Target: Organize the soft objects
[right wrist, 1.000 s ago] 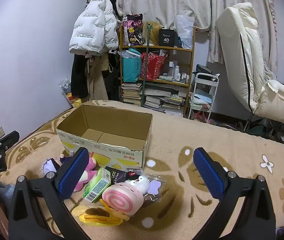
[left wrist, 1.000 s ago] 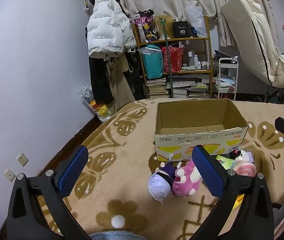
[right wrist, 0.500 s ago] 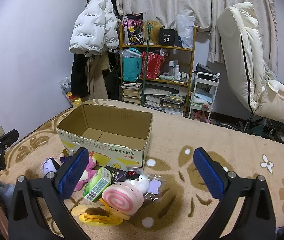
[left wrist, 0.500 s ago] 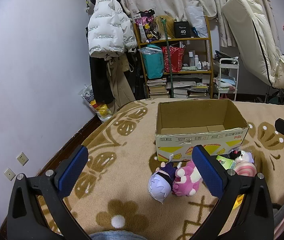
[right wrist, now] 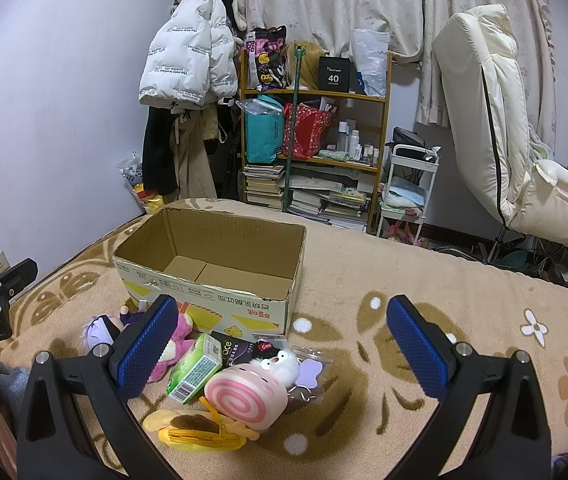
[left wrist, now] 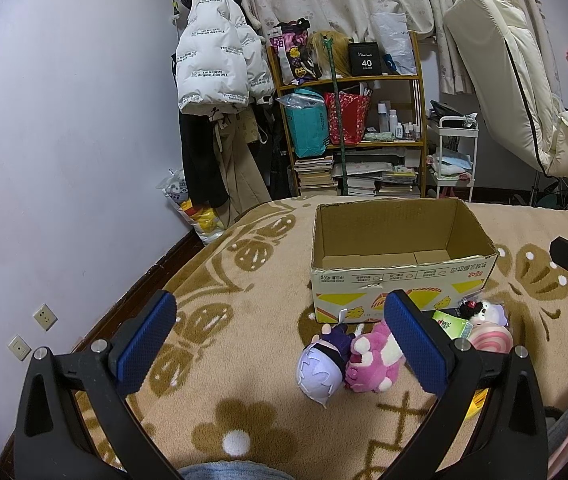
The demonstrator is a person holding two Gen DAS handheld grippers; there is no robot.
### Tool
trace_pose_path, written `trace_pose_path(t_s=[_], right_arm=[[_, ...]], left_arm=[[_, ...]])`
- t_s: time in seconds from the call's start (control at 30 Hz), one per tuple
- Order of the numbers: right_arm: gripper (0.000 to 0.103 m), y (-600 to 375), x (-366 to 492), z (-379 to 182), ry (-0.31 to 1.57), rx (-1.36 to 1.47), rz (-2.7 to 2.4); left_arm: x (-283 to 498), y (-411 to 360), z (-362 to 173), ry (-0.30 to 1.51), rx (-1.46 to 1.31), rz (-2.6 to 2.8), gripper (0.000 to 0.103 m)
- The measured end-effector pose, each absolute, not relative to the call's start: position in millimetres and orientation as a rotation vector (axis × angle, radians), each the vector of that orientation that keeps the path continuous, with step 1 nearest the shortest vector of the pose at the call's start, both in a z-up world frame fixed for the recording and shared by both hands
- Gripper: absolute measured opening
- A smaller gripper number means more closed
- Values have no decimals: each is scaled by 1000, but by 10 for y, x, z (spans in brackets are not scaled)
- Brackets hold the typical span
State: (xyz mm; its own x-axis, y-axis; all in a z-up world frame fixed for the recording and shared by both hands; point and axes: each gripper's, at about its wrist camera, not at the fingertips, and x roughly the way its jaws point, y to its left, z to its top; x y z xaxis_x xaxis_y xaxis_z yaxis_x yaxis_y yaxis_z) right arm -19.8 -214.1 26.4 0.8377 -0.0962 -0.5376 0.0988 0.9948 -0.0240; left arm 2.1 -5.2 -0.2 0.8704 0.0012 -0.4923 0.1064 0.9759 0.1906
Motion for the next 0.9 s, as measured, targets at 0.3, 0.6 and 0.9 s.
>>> trace_pose_path(t_s=[0.3, 0.6, 0.9], right_arm=[[103, -2142, -198, 268, 569, 5, -103], [103, -2135, -199, 265, 570, 5, -103], [103, -2134, -200, 263, 571, 5, -104]], left_arm=[[-6, 0, 1, 511, 212, -57, 102], [-7, 0, 2, 511, 212, -56, 102], [-5, 1, 0, 512, 212, -57, 102]])
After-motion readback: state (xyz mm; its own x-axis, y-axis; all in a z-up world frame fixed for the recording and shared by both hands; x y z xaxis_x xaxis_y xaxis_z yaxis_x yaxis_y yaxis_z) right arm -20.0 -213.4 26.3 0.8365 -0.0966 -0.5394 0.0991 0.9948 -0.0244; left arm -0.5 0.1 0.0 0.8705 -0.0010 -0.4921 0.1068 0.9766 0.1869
